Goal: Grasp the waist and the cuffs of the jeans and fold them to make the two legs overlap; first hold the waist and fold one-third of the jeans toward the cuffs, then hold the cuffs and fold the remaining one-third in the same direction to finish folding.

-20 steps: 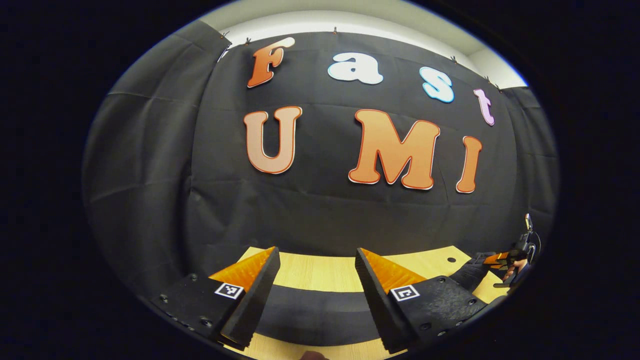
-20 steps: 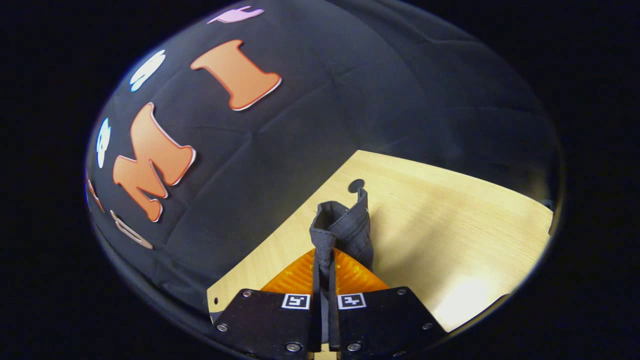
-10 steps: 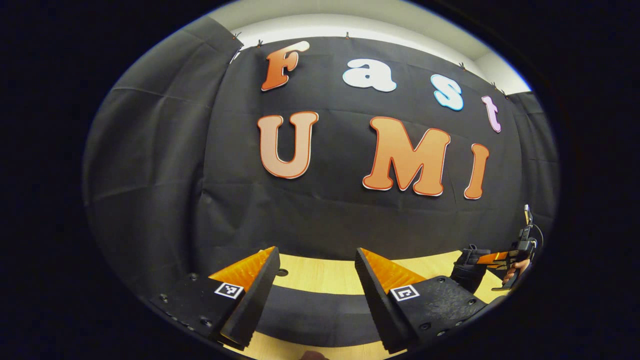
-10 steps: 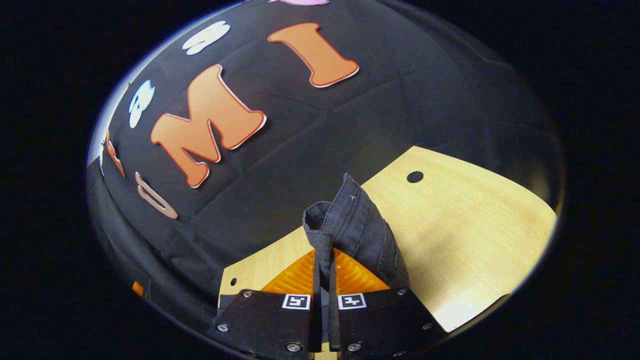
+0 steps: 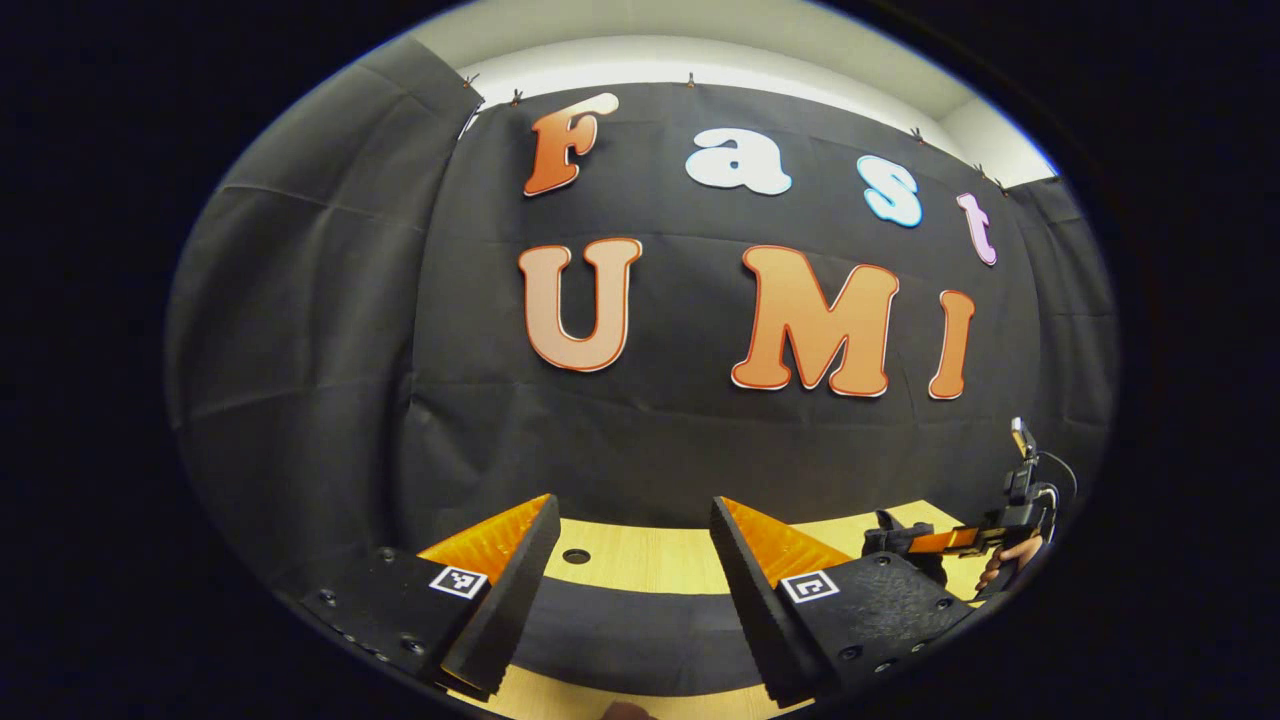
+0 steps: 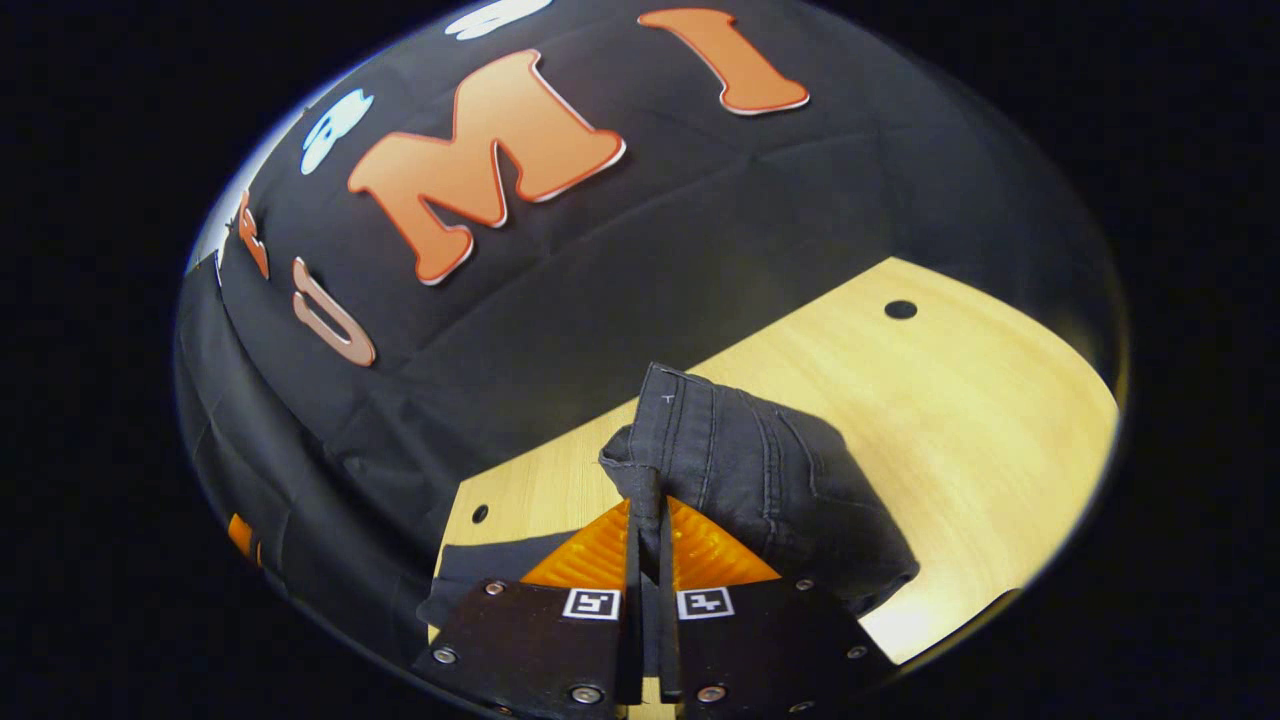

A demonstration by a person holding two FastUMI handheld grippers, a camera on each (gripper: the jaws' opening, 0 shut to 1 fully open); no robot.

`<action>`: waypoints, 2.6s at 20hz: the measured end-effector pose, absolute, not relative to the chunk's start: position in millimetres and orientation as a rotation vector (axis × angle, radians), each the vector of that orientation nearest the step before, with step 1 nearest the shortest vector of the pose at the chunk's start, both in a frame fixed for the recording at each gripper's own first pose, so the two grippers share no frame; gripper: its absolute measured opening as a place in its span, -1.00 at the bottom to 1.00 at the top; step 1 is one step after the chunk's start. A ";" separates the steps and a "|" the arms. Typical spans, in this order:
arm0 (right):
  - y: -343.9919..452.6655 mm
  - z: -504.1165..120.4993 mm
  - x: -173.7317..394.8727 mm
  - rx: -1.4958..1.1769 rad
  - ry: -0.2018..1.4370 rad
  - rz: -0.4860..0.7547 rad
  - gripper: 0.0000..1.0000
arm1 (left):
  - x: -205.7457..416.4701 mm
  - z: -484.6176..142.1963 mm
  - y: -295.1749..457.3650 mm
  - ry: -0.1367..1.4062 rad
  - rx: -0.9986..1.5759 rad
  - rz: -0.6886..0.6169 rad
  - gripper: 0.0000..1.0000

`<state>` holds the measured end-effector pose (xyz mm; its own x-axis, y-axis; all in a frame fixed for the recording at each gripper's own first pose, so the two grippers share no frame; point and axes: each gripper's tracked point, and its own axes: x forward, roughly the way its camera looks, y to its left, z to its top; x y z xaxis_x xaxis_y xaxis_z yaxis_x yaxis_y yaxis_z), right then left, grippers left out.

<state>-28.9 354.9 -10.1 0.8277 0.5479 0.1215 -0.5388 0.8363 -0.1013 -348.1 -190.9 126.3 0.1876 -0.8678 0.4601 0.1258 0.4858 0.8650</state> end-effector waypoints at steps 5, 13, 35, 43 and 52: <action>378.1 -47.6 -27.5 -0.050 -0.055 0.624 -0.46 | -326.7 152.2 -177.2 -1.118 0.764 -0.783 0.82; 373.9 -66.3 -47.7 -0.091 -0.077 0.613 0.58 | -239.1 211.3 -158.7 -0.784 0.573 -0.675 0.90; 274.1 -24.6 -125.4 -0.076 -0.324 0.427 0.94 | 50.6 295.6 -138.5 -0.007 0.214 -0.197 0.95; 264.6 -17.0 -125.0 -0.066 -0.327 0.400 0.94 | 58.7 309.0 -213.7 -0.080 0.380 -0.215 0.95; 273.1 -18.4 -109.7 -0.080 -0.296 0.395 0.94 | 74.6 297.4 -238.8 -0.415 0.846 -0.264 0.20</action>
